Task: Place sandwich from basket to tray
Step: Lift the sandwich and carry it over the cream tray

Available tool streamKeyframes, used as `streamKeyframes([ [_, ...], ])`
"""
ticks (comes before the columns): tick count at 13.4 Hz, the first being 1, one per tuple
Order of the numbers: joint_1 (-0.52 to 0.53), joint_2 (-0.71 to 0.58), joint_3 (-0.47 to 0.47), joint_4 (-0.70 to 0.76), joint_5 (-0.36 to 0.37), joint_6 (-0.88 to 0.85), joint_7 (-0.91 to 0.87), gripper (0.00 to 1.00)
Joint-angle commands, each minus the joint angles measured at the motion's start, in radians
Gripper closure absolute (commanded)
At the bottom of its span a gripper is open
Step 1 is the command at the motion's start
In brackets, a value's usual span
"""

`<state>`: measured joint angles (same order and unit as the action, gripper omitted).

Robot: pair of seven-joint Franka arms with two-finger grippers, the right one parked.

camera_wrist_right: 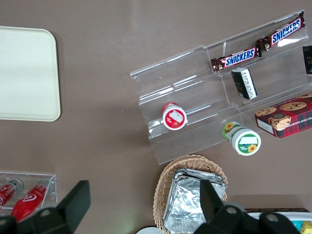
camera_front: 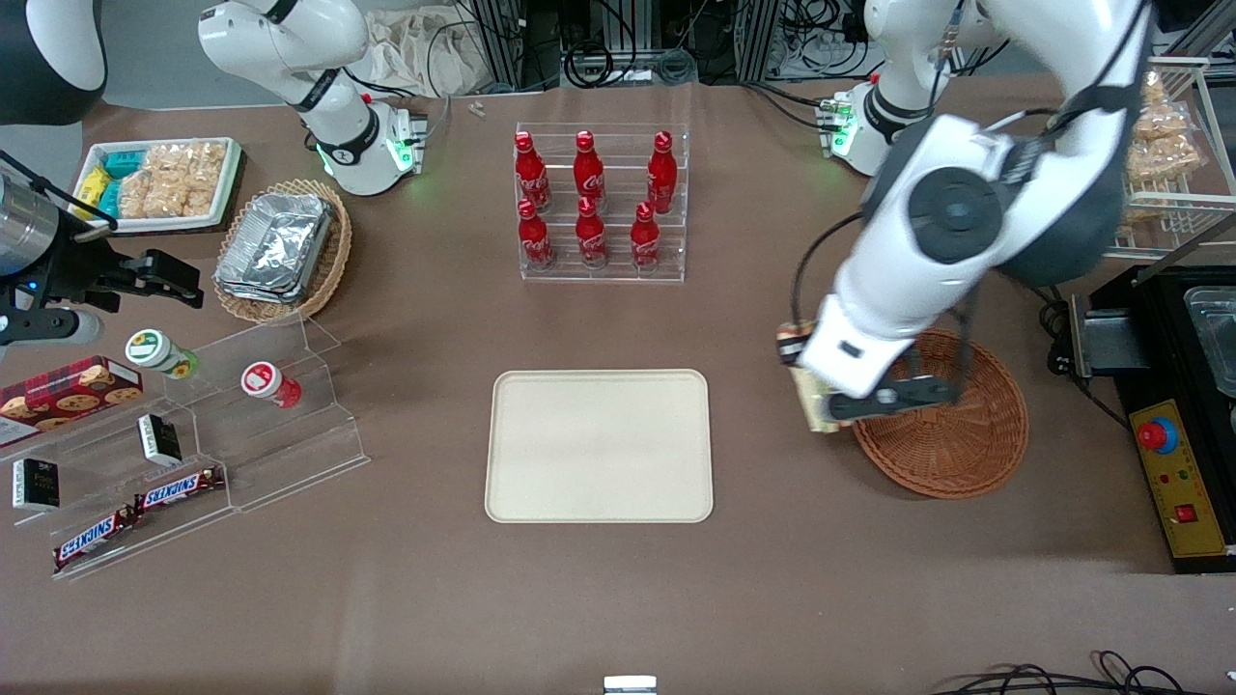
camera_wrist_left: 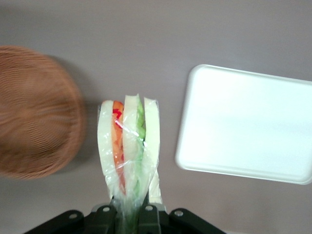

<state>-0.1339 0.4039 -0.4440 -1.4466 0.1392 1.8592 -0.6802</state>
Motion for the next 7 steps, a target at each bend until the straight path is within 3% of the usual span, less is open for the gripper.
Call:
streamKeyframes([
  [1,-0.071,0.128,0.005,0.018,0.043,0.153,0.001,1.00],
  [7,-0.150,0.357,0.016,0.032,0.122,0.331,-0.038,1.00],
])
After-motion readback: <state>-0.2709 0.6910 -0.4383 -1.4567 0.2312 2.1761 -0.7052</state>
